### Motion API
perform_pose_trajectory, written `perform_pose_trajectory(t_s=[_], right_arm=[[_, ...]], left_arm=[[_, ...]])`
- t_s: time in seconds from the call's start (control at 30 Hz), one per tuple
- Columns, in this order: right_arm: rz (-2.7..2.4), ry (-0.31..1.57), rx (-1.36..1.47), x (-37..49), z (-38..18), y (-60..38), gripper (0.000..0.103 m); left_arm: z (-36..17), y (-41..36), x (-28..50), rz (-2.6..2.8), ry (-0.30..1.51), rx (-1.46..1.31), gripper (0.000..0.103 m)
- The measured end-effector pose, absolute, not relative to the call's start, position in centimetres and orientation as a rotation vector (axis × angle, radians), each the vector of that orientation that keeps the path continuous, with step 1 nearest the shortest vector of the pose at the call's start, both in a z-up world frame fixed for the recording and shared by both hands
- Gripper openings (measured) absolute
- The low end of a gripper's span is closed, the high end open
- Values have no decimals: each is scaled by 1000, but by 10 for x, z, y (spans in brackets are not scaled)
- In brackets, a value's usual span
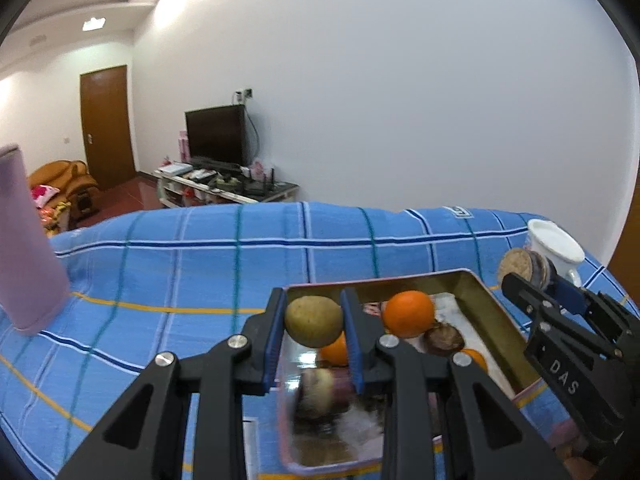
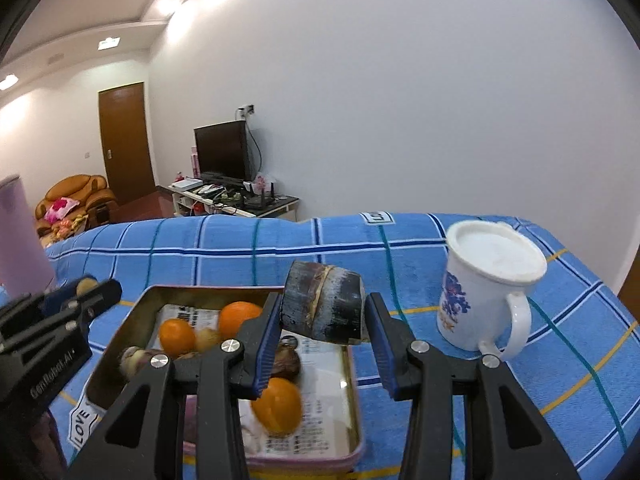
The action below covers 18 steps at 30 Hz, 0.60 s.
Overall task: Organize fruits
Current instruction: 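Lower both held items into the tin tray and open both tools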
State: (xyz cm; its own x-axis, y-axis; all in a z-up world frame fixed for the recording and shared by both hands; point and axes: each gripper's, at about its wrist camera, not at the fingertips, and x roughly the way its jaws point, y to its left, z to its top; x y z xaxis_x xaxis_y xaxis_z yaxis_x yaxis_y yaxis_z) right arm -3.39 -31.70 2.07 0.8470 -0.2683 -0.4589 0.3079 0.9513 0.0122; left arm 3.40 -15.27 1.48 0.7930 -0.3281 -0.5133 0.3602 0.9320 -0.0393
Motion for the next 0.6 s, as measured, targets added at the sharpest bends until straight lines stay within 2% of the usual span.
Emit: perform_pose_trajectory(t_s=[0.27,0.6], right_arm=[[-306,488,78,-22,18,-322,44],[-294,518,73,-10,14,-324,44]], left_arm=[[7,-191,39,-358,548,156,30],[2,-192,47,-347,569,157,30]])
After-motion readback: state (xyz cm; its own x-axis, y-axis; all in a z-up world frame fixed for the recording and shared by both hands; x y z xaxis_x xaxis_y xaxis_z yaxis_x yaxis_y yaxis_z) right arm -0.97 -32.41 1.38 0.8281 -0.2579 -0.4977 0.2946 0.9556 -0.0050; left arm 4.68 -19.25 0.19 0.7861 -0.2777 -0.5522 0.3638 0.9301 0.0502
